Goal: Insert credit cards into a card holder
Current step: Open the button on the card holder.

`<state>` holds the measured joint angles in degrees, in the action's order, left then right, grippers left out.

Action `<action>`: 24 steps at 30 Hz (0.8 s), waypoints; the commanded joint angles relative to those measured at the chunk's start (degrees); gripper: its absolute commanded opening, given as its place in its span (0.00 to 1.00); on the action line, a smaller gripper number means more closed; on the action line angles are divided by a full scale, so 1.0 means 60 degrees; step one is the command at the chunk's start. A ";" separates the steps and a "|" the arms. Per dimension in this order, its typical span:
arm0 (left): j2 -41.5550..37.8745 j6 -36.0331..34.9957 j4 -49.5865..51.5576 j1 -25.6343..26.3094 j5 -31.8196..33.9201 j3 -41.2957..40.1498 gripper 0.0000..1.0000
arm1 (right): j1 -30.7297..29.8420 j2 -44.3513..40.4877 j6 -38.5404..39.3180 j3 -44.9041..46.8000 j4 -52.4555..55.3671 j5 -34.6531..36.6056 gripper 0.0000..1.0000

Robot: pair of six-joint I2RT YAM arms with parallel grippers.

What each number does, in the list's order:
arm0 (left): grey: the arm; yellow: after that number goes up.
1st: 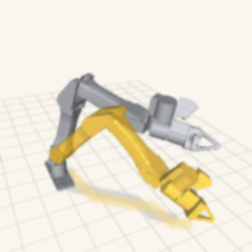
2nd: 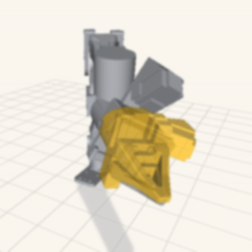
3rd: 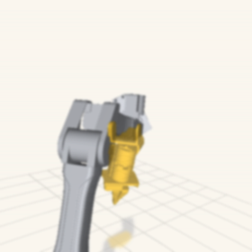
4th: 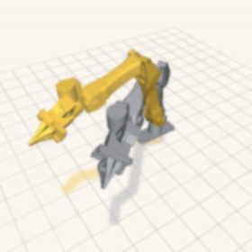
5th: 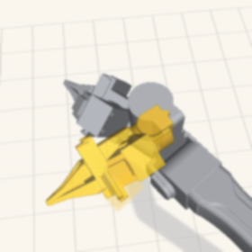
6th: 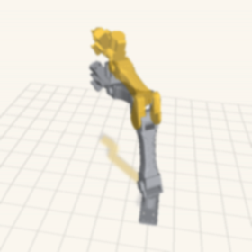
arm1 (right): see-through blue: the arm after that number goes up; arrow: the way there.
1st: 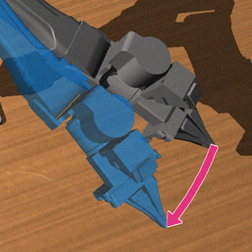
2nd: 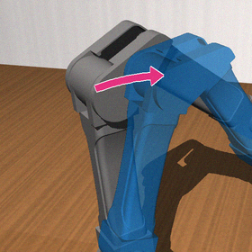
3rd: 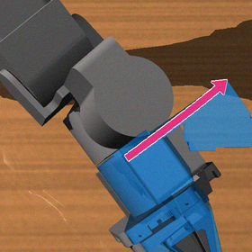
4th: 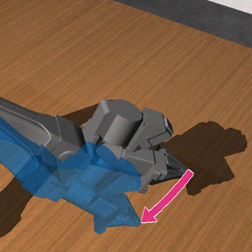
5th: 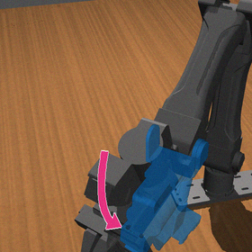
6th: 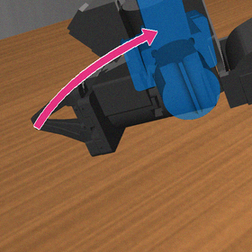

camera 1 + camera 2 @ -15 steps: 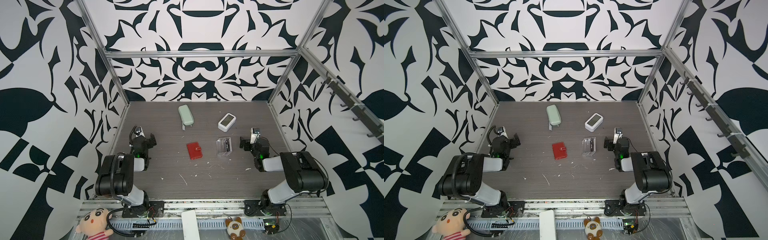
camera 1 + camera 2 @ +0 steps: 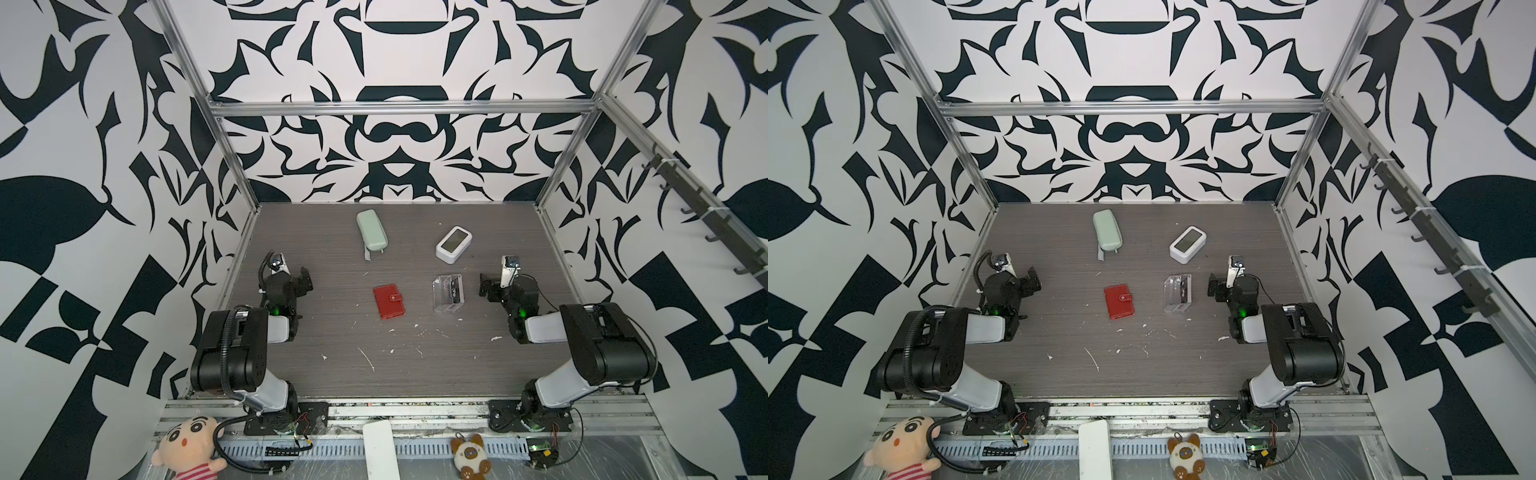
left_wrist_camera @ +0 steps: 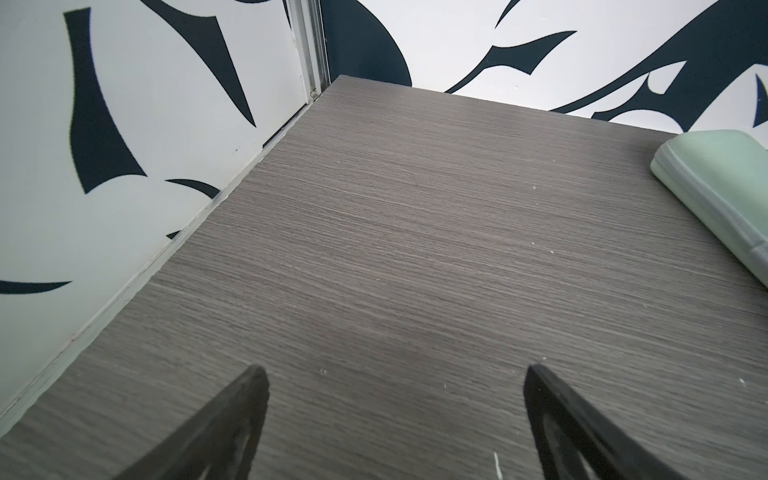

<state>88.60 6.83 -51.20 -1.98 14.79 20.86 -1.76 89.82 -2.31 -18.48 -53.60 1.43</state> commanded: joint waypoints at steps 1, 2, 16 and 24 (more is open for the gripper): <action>0.0034 0.0092 -0.0155 -0.0044 0.0062 0.0057 1.00 | -0.0043 -0.0040 0.0135 -0.0217 -0.0198 -0.0077 1.00; 0.0038 0.0085 -0.0158 -0.0044 0.0062 0.0058 1.00 | -0.0031 -0.0043 0.0122 -0.0214 -0.0204 -0.0070 1.00; -0.2362 0.0816 0.3195 -0.0050 0.1163 0.0780 1.00 | -0.0032 -0.1672 -0.0506 -0.1007 0.2693 0.1906 1.00; -0.3302 0.4138 0.8127 0.0095 -0.1592 0.2947 1.00 | -0.0198 -0.2241 -0.1520 -0.4204 0.8251 -0.0478 0.89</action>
<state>68.51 21.76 -17.30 -1.93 14.66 36.40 -1.98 77.17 -8.29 -38.79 -17.72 5.93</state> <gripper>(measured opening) 0.999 0.901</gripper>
